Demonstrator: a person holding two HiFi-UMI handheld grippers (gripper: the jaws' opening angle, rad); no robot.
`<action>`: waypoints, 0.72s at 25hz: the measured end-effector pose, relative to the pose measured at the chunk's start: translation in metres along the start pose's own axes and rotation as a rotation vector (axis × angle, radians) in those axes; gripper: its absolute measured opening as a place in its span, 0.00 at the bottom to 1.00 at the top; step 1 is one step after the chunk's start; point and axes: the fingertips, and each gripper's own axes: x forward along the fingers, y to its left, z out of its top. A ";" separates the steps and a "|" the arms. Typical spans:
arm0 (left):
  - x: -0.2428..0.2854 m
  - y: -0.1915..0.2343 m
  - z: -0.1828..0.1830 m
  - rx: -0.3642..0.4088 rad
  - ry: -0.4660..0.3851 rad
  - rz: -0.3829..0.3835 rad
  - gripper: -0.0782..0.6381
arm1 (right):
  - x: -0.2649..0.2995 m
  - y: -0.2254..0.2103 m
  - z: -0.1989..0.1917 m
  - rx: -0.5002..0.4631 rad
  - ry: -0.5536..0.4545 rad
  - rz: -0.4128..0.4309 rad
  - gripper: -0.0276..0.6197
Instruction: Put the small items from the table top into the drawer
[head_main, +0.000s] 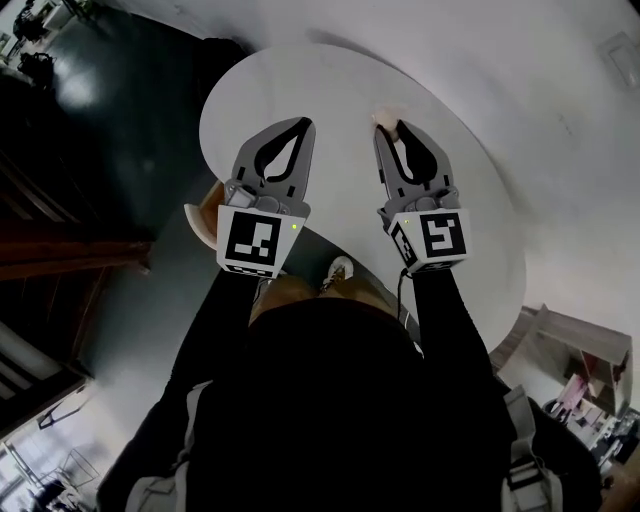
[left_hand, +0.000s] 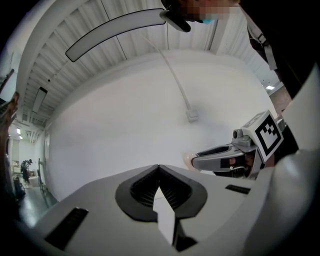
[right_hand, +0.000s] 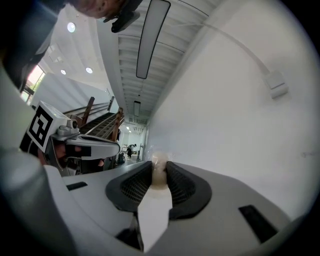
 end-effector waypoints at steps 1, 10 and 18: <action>-0.009 0.012 -0.001 0.003 0.006 0.020 0.13 | 0.008 0.013 0.001 -0.001 -0.002 0.022 0.21; -0.097 0.110 -0.017 0.031 0.058 0.202 0.13 | 0.069 0.121 0.006 -0.013 -0.016 0.195 0.22; -0.162 0.163 -0.043 0.020 0.097 0.336 0.13 | 0.099 0.200 -0.003 -0.020 -0.023 0.329 0.22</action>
